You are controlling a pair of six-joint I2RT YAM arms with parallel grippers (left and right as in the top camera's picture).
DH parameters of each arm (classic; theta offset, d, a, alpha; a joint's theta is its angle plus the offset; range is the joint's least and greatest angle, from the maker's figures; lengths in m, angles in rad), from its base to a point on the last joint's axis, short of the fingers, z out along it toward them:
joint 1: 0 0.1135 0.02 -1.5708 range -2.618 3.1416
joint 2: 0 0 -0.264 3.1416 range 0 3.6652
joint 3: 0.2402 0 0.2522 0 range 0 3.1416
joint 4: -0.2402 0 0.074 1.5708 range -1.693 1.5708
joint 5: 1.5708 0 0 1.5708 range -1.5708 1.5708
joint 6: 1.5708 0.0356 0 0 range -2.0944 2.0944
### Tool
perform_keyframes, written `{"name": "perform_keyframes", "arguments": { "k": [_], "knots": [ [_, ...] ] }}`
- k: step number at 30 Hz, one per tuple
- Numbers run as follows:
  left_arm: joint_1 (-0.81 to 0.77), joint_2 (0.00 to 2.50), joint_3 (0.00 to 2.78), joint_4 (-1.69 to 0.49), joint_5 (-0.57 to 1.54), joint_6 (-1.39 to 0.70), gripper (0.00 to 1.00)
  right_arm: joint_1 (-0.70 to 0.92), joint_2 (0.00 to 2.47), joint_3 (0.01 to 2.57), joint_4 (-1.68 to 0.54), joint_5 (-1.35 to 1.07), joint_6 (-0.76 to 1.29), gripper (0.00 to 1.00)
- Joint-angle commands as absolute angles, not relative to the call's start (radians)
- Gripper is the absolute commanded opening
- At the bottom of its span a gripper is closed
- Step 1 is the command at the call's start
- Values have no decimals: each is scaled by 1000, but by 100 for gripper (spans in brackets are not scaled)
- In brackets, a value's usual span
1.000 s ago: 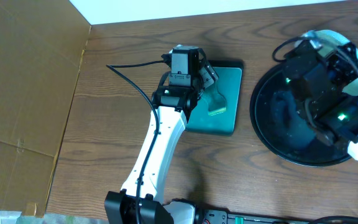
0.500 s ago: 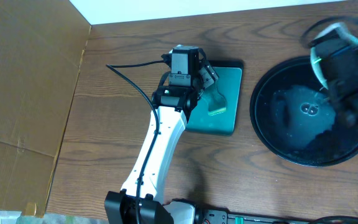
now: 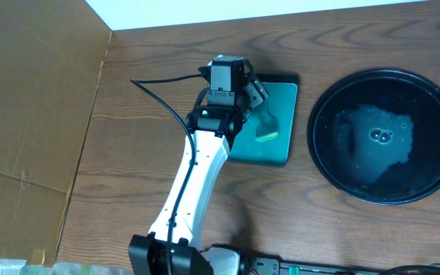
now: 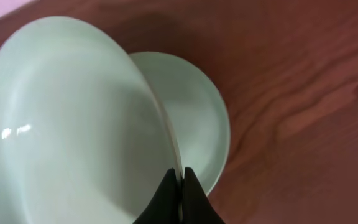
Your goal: Clean dirty plates on tray and stack at the side
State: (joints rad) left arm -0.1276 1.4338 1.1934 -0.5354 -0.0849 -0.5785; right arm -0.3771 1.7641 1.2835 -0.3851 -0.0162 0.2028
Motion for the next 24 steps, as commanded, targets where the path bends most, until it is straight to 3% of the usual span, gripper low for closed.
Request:
{"name": "perform_keyframes", "arguments": {
  "k": [1, 6, 9, 12, 19, 21, 24],
  "knots": [
    [-123, 1435, 1203, -538, -94, -576, 80, -425, 1866, 1295, -328, -105, 293, 2],
    [-123, 1435, 1203, -538, -94, -576, 80, -443, 1932, 1295, -249, -109, 321, 2],
    [-123, 1435, 1203, -538, -94, -576, 80, -443, 1925, 1295, -241, -102, 321, 24],
    [-123, 1435, 1203, -538, -94, -576, 80, -450, 1889, 1295, -248, -102, 321, 18],
    [-123, 1435, 1203, -538, -94, -576, 80, -452, 1701, 1295, -334, -103, 322, 86],
    [-123, 1435, 1203, -538, -94, -576, 80, -450, 1602, 1295, -418, -102, 339, 97],
    [-123, 1435, 1203, -538, -94, -576, 80, -450, 1475, 1293, -570, -102, 380, 99]
  ]
}}
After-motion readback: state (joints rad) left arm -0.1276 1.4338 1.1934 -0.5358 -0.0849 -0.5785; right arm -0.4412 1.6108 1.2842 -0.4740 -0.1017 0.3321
